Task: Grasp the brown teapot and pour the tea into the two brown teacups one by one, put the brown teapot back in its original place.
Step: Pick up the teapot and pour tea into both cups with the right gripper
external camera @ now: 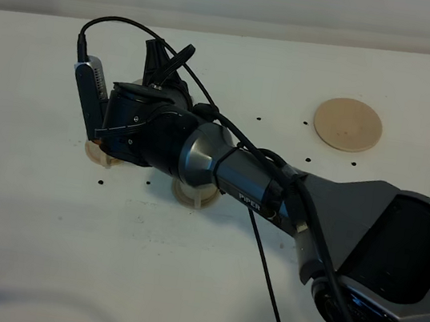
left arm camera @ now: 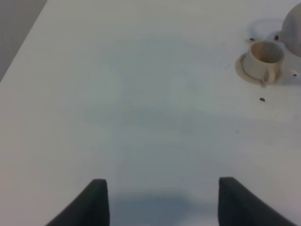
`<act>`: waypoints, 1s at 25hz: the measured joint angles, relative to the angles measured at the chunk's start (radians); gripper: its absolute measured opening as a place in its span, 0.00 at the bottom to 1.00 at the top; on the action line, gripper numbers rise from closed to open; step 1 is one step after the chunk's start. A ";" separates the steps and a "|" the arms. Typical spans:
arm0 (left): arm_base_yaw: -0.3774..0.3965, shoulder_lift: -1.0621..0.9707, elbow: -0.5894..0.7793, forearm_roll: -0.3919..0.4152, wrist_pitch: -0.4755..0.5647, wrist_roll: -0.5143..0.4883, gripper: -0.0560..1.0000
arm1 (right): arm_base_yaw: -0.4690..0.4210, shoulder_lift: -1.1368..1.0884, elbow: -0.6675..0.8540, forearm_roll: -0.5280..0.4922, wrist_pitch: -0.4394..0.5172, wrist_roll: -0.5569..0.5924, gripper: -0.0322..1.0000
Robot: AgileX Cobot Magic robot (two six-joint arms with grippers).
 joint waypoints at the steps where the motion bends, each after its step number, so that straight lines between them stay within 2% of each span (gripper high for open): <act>1: 0.000 0.000 0.000 0.000 0.000 0.000 0.51 | 0.000 0.000 0.000 -0.001 0.000 -0.004 0.12; 25: 0.000 0.000 0.000 0.000 0.000 0.000 0.51 | 0.006 0.000 0.000 -0.058 -0.019 -0.100 0.12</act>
